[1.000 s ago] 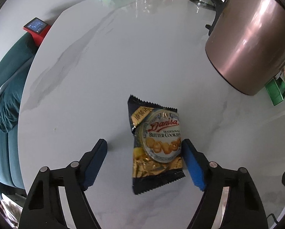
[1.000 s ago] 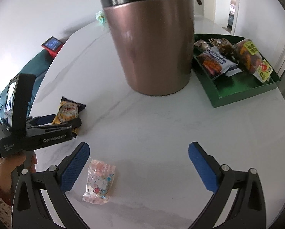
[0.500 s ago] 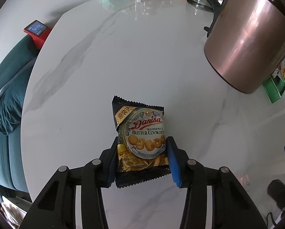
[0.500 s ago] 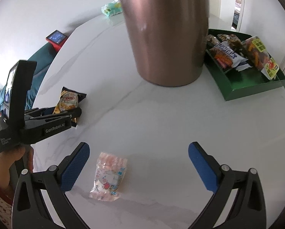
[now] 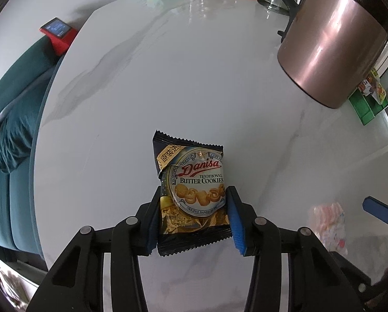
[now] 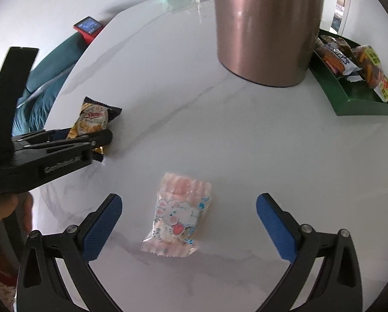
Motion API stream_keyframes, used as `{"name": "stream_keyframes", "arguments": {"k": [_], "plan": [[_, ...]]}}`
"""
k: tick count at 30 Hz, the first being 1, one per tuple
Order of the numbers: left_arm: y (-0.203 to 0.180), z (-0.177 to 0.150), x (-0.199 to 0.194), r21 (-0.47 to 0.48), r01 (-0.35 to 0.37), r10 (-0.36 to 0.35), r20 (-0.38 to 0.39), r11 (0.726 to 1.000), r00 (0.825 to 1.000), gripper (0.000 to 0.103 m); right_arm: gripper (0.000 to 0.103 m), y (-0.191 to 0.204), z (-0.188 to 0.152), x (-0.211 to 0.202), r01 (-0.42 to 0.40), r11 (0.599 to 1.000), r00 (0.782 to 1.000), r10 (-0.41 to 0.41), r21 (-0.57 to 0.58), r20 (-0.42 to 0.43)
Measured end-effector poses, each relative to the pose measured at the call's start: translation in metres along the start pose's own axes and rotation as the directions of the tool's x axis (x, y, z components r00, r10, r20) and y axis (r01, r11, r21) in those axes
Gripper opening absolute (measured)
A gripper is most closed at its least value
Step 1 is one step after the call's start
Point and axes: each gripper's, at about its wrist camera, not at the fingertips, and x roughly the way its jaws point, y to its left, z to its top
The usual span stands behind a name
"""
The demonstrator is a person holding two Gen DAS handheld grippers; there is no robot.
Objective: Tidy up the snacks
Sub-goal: 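Close the left gripper on the Danisa cookie pack while the right grips the pink candy, then lift the cookie pack and pink candy and carry them over the green tray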
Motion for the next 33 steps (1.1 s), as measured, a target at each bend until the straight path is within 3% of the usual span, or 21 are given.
{"name": "stream_keyframes", "arguments": {"k": [13, 14, 15, 16, 23, 25, 32, 33], "plan": [[0.008, -0.011, -0.026, -0.029, 0.008, -0.007, 0.049, 1.0, 0.999, 0.039, 0.103, 0.019, 0.006, 0.02, 0.032, 0.998, 0.999, -0.033, -0.047, -0.026], [0.008, -0.011, -0.027, -0.028, 0.01, -0.008, 0.053, 1.0, 0.999, 0.039, 0.091, 0.02, 0.008, 0.021, 0.042, 0.998, 0.999, -0.043, -0.052, -0.019], [0.011, -0.013, -0.028, -0.027, 0.012, -0.01, 0.056, 1.0, 0.998, 0.039, 0.07, 0.021, 0.01, 0.021, 0.05, 0.997, 0.999, -0.051, -0.057, -0.014], [0.011, -0.014, -0.029, -0.027, 0.012, -0.01, 0.058, 1.0, 0.998, 0.039, 0.062, 0.023, 0.012, 0.022, 0.065, 0.996, 0.998, -0.066, -0.066, -0.01], [0.015, -0.019, -0.035, -0.04, 0.014, -0.011, 0.07, 0.999, 0.998, 0.039, 0.057, 0.035, 0.013, 0.027, 0.109, 0.986, 0.994, -0.109, -0.129, 0.005], [0.015, -0.02, -0.037, -0.044, 0.014, -0.011, 0.073, 0.999, 0.997, 0.039, 0.038, 0.038, 0.013, 0.027, 0.106, 0.985, 0.994, -0.105, -0.136, 0.016], [0.012, -0.023, -0.041, -0.051, 0.016, -0.013, 0.074, 0.999, 0.997, 0.039, 0.027, 0.033, 0.014, 0.024, 0.05, 0.989, 0.999, -0.047, -0.136, 0.021], [0.011, -0.024, -0.042, -0.052, 0.017, -0.013, 0.074, 0.999, 0.997, 0.039, 0.006, 0.031, 0.014, 0.023, 0.035, 0.991, 0.999, -0.033, -0.128, 0.021]]}}
